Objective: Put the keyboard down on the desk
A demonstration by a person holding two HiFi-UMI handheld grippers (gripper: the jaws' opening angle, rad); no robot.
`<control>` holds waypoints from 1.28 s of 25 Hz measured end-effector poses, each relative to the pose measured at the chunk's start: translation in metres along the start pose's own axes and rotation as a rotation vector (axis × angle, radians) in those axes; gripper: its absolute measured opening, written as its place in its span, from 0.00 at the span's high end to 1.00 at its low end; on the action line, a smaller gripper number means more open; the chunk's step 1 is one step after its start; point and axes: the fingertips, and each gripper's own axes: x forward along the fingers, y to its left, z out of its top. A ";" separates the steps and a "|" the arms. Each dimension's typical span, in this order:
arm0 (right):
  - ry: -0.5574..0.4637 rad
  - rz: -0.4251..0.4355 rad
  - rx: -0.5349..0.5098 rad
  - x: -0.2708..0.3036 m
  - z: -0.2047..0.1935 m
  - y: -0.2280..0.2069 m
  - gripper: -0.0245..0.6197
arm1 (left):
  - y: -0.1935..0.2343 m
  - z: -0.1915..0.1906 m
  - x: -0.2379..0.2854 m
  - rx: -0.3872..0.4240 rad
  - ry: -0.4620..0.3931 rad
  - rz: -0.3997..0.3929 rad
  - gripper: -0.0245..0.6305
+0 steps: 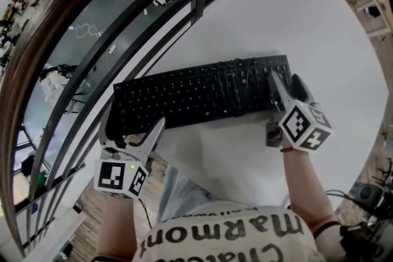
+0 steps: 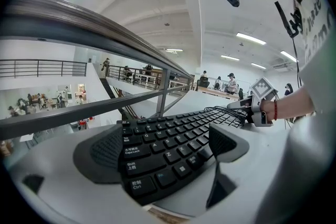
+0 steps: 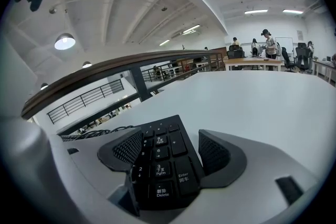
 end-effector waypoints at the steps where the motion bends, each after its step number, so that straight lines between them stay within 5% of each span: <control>1: -0.007 -0.002 -0.006 0.000 0.001 0.000 0.44 | 0.000 0.000 0.000 0.000 0.000 0.000 0.20; 19: -0.172 -0.059 -0.165 -0.011 0.013 0.005 0.43 | 0.000 -0.001 0.000 0.000 -0.008 -0.002 0.20; 32: -0.108 -0.048 -0.252 -0.004 0.007 0.007 0.44 | 0.001 -0.004 0.001 -0.006 -0.007 0.003 0.20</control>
